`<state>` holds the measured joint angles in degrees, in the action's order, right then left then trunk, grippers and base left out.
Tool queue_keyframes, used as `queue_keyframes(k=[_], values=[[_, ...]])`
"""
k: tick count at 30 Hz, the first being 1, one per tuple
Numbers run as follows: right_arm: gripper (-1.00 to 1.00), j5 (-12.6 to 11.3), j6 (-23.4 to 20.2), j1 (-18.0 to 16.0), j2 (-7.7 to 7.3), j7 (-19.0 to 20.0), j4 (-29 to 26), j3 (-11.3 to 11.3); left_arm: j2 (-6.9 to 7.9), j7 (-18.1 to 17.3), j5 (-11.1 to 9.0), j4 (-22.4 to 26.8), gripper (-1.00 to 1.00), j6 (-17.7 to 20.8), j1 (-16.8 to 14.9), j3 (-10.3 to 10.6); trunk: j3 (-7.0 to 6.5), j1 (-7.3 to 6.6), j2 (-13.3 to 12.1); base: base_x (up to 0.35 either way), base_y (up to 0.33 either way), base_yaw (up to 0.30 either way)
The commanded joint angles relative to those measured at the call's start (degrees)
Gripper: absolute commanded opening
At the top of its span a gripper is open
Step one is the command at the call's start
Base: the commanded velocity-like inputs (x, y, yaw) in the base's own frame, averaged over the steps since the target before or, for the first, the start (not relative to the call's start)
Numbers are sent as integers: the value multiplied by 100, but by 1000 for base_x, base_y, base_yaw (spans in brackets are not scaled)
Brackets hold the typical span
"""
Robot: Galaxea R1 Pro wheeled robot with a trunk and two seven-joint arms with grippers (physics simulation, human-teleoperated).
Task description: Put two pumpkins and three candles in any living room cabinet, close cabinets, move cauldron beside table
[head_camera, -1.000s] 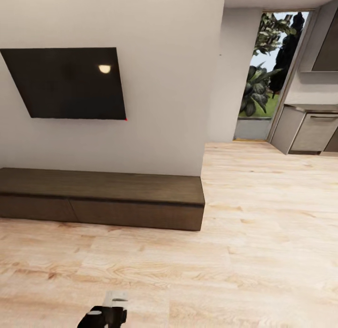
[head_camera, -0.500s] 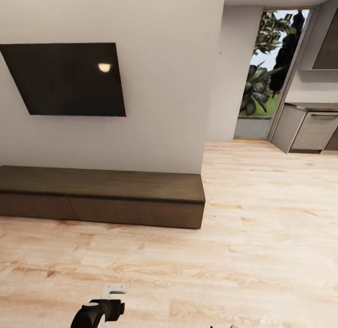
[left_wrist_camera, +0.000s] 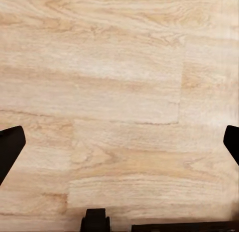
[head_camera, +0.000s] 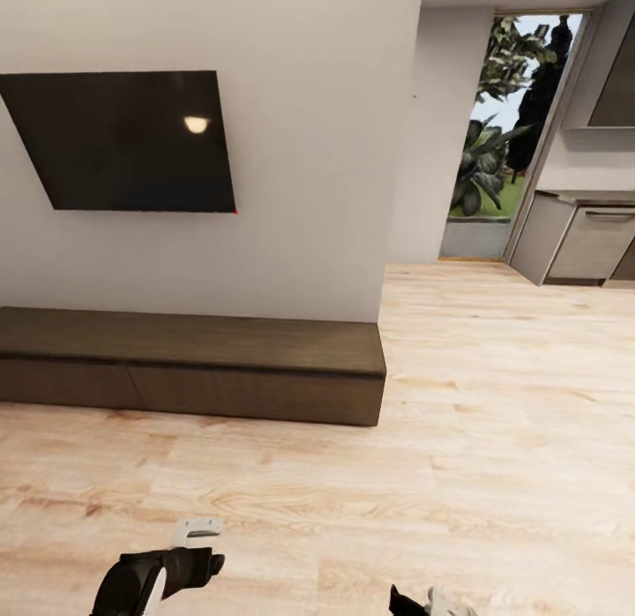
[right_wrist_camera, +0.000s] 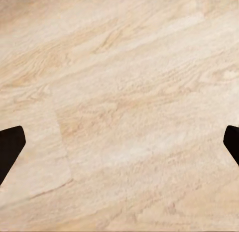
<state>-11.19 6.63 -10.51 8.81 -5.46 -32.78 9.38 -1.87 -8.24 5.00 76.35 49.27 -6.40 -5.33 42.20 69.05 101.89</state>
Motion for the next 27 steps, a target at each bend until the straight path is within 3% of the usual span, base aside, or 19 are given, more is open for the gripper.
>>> queue_keyframes(k=[1, 4, 5, 7, 8, 9, 15, 19, 23, 25, 27], values=[[100, -64, 17, -11, 22, 2, -106, 6, 7, -140, 57, 61, 100, 129, -16, -17, 24, 22, 44, 0, 0, 0], [100, -68, 33, -228, 91, 9, -265, 10, 26, -279, 50, 146, 100, 324, -105, -21, 78, 88, 164, 0, 0, 0], [100, -222, 64, -326, 119, 34, -331, 21, 25, -305, 46, 179, 100, 357, -147, -21, 96, 110, 204, 0, 0, 0], [100, -676, 72, -469, 119, 112, -347, 26, 19, -312, 45, 185, 100, 362, -156, -21, 132, 154, 285, 0, 0, 0], [100, -1214, 72, -546, 119, 286, -350, 24, 24, -368, 45, 208, 100, 371, -159, -21, 150, 176, 325, 0, 0, 0], [100, -1621, 62, -737, 119, 598, -343, 16, 48, -914, 45, 362, 100, 599, -163, -29, 168, 198, 365, 0, 0, 0], [100, -1788, 58, -824, 119, 658, -335, 36, 19, -1238, 41, 385, 100, 784, -328, -32, 275, 330, 606, 0, 0, 0], [100, -2547, 58, -829, 119, 976, -329, 62, 12, -1270, 32, 435, 100, 810, -361, -33, 347, 417, 766, 0, 0, 0], [100, -3333, 63, -830, 106, 1775, -320, 71, 21, -1320, -226, 478, 100, 908, -412, -34, 419, 505, 926, 0, 0, 0], [100, -3536, 59, -833, 42, 2006, -330, 102, 40, -1348, -461, 483, 100, 944, -426, -35, 455, 549, 1007, 0, 0, 0], [100, -3679, 63, -844, -32, 2073, -327, 169, 47, -1358, -551, 485, 100, 954, -449, -37, 491, 593, 1087, 0, 0, 0]])
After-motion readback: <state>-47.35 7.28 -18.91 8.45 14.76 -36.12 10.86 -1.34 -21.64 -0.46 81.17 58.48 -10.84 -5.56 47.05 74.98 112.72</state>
